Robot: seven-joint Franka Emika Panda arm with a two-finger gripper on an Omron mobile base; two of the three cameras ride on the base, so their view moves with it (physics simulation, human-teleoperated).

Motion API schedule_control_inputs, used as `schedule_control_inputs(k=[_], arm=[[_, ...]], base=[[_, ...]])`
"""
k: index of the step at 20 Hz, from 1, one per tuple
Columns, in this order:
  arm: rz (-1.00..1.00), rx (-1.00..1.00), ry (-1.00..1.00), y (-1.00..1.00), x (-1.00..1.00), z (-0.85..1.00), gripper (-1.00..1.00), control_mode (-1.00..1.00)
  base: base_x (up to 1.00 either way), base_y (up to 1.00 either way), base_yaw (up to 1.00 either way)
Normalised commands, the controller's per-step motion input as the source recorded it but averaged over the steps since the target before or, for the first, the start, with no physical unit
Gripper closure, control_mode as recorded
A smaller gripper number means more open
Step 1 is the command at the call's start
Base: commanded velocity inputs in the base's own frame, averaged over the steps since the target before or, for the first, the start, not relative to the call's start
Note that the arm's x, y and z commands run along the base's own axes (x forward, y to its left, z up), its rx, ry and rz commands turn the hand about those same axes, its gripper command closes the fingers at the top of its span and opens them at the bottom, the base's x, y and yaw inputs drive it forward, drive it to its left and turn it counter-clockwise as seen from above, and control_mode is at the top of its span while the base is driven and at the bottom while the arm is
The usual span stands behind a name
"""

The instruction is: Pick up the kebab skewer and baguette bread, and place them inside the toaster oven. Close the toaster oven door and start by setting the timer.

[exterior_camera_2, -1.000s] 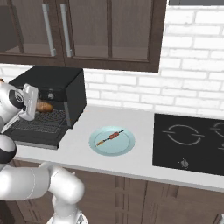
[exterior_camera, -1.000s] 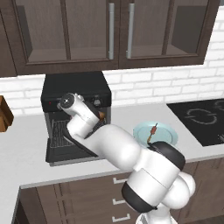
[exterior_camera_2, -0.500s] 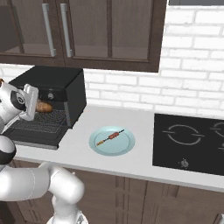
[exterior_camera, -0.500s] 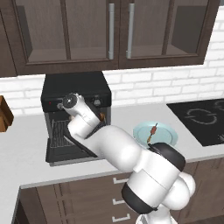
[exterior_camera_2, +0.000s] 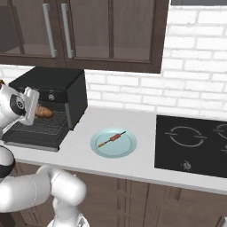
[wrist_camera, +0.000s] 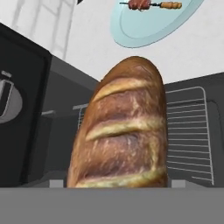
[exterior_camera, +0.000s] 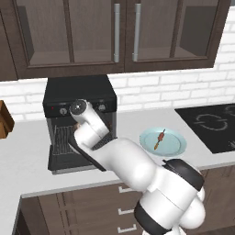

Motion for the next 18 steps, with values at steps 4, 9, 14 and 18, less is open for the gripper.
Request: schedule_control_inputs(k=[4,9,14,18], arm=[[-0.01,0.00,0.00,0.00,0.14,-0.05,1.00,-1.00],[-0.02,0.00,0.04,0.00,0.17,-0.01,1.00,-1.00],[-0.01,0.00,0.08,0.00,0.02,-0.15,1.00,-1.00],[-0.01,0.00,0.00,0.00,0.01,-0.26,1.00,-1.00]], base=[[0.00,0.00,0.00],[0.00,0.00,0.00],[0.00,0.00,0.00],[0.00,0.00,0.00]])
